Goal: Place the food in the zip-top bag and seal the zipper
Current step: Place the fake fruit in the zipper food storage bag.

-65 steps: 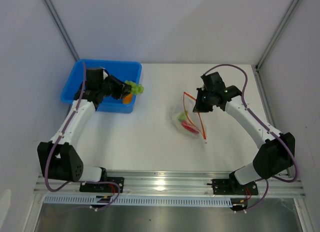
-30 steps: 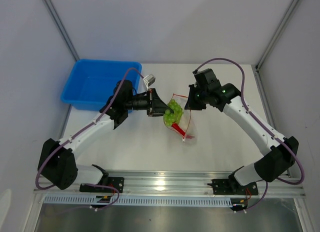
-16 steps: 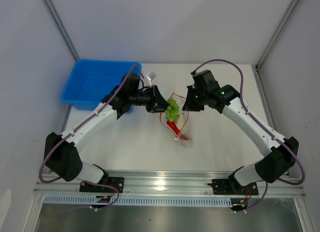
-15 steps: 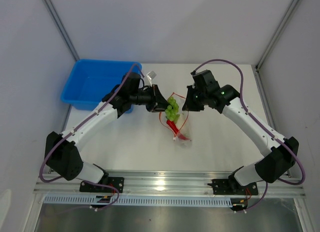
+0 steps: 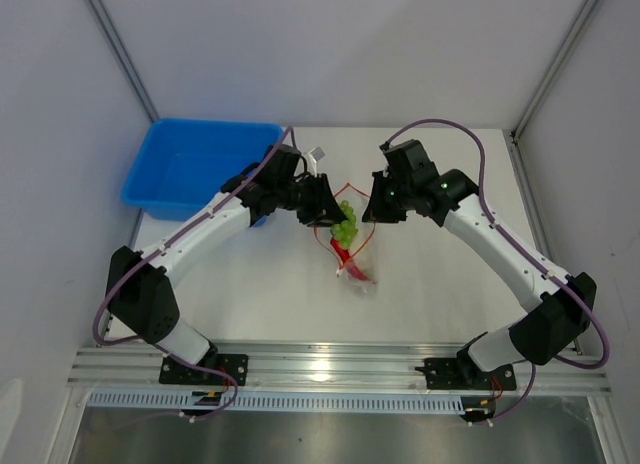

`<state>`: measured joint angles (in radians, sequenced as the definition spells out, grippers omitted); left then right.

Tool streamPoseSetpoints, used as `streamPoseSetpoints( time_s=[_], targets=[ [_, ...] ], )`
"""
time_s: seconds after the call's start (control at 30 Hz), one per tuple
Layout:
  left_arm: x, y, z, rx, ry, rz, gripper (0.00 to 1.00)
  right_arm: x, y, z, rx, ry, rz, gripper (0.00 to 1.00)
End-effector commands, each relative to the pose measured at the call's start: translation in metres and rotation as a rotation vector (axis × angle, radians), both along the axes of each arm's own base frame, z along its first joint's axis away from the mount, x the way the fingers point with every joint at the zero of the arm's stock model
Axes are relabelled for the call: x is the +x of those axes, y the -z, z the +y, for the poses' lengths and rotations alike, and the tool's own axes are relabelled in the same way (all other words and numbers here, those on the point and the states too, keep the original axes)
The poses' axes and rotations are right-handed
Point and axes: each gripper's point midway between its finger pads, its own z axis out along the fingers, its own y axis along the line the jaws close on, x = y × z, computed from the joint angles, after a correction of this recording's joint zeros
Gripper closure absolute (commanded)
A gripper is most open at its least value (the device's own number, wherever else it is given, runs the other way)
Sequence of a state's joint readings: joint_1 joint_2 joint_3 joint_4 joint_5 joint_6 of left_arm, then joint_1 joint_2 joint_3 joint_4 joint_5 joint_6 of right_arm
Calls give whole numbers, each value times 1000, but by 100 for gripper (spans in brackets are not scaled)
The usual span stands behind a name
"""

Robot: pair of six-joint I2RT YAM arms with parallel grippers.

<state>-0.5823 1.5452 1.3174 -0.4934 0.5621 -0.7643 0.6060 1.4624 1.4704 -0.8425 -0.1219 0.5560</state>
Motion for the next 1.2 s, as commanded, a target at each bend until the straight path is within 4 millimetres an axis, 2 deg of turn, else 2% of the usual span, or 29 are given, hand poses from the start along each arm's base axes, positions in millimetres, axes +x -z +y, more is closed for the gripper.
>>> streamPoseSetpoints(
  time_s=[0.0, 0.07, 0.1, 0.13, 0.27, 0.3, 0.5, 0.73, 0.77, 0.97, 1.03, 1.17],
  targets=[
    [6, -17, -5, 9, 25, -82, 69, 7, -19, 7, 38, -12, -47, 100],
    [4, -19, -8, 10, 44, -88, 62, 8, -17, 7, 34, -12, -45, 100],
    [4, -18, -8, 15, 49, -91, 53, 8, -16, 6, 32, -11, -42, 100],
    [2, -20, -8, 20, 54, -96, 47, 8, -16, 6, 30, -14, -45, 100],
    [2, -27, -4, 40, 66, -156, 39, 11, -15, 6, 28, -15, -43, 100],
    [3, -30, -2, 45, 64, -175, 32, 11, -15, 6, 27, -14, -44, 100],
    [6, -44, 8, 67, 47, -255, 23, 13, -14, 1, 18, -4, -42, 100],
    [14, -65, 25, 67, -24, -351, 21, 12, -10, -4, 8, -3, -29, 100],
    [16, -66, 28, 67, -38, -357, 2, 12, -10, -5, 8, -2, -29, 100],
    [37, -76, 58, 92, -207, -354, 0, 12, -8, -10, -9, -4, -17, 100],
    [48, -78, 76, 109, -315, -328, 1, 12, -7, -12, -15, -5, -13, 100],
    [77, -73, 124, 191, -586, -309, 1, 11, -2, -15, -27, -3, 8, 100]
  ],
)
